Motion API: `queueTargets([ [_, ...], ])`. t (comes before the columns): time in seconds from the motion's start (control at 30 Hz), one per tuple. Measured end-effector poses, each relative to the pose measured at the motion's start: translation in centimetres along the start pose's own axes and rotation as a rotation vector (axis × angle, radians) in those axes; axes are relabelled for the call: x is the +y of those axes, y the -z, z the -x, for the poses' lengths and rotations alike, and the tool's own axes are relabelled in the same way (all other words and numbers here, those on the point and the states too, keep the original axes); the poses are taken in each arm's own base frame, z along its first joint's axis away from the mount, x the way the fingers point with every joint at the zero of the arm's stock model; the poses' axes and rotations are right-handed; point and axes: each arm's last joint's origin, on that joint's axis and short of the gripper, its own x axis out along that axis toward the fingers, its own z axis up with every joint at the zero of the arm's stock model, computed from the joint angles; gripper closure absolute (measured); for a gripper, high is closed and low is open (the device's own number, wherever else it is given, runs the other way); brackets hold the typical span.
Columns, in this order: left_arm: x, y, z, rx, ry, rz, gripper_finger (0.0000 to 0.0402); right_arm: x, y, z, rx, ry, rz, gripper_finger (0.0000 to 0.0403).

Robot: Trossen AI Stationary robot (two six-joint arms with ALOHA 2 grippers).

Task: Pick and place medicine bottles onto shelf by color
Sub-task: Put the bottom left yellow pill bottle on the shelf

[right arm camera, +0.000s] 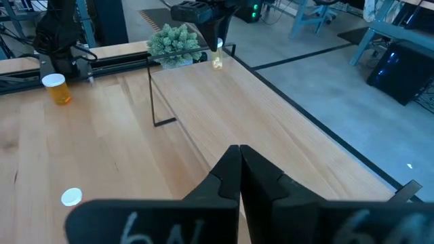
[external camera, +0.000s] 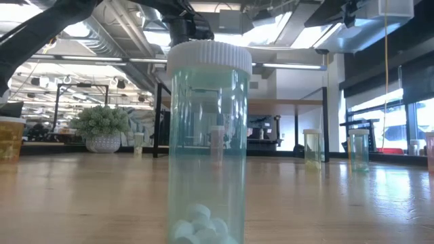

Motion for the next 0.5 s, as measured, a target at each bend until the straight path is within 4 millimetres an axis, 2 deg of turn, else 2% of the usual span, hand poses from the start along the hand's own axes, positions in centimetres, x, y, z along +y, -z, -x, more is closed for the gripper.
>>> queueTargets([
  [0.23, 0.03, 0.00, 0.00, -0.001, 0.000, 0.001, 0.0279, 0.00, 0.00, 0.00, 0.000, 0.000, 0.000, 0.0397],
  [0.5, 0.06, -0.01, -0.19, 0.007, -0.009, -0.033, 0.0242, 0.00, 0.00, 0.00, 0.000, 0.000, 0.000, 0.0397],
])
